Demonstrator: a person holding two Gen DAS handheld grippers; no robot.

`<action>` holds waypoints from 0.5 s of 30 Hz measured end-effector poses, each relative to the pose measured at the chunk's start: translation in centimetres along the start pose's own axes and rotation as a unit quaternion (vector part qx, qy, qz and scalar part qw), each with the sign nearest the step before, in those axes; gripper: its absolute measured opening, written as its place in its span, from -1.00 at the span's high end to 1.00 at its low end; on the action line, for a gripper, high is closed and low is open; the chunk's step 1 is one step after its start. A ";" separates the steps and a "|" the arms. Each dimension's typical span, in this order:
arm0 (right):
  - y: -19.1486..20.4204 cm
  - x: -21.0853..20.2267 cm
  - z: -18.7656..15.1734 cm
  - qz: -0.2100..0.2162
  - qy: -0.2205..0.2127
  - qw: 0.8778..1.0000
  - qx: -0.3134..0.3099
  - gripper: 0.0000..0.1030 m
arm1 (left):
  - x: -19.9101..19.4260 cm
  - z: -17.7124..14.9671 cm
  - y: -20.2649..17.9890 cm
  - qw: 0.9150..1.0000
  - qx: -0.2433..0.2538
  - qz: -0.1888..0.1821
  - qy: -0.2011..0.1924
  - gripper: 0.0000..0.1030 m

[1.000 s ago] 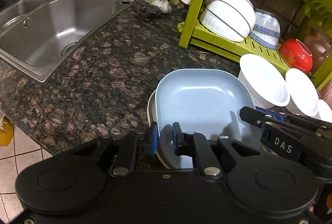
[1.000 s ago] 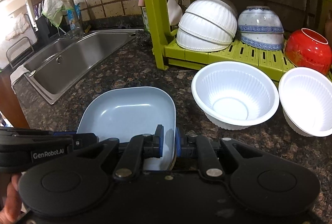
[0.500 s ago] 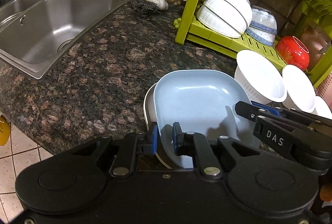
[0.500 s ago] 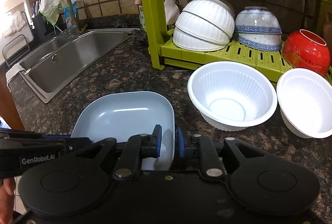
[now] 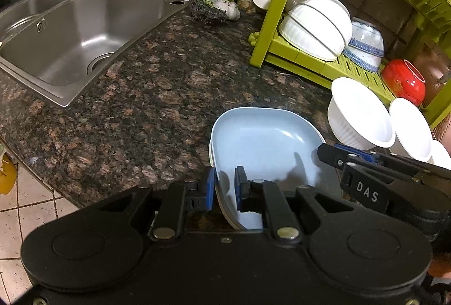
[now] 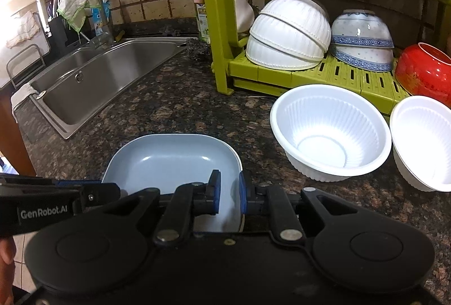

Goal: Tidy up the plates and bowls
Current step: 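Carry the blue plate with the left tool toward the pink plate stack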

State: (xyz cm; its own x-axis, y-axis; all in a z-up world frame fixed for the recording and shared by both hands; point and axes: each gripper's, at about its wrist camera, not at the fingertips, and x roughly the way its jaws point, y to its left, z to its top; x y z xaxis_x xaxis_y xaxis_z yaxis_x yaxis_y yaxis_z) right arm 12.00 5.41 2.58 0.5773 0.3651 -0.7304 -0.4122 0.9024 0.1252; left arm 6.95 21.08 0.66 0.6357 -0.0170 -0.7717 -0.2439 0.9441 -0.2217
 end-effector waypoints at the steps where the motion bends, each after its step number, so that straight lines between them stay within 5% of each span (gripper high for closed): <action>1: -0.1 0.0 0.0 0.000 0.000 1.000 0.002 0.69 | 0.0 0.0 0.0 1.000 0.000 -0.001 0.000 0.62; 15: 0.0 -0.7 -0.3 0.003 -0.006 1.000 0.006 0.68 | 1.5 0.0 0.6 1.000 -0.007 0.006 0.028 0.62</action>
State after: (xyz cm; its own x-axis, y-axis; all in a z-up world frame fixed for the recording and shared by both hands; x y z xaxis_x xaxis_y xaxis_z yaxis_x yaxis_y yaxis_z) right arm 11.41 5.08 2.89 0.5829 0.3739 -0.7214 -0.4072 0.9027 0.1389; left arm 7.75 21.62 -0.66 0.5912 -0.0243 -0.8062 -0.2623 0.9394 -0.2206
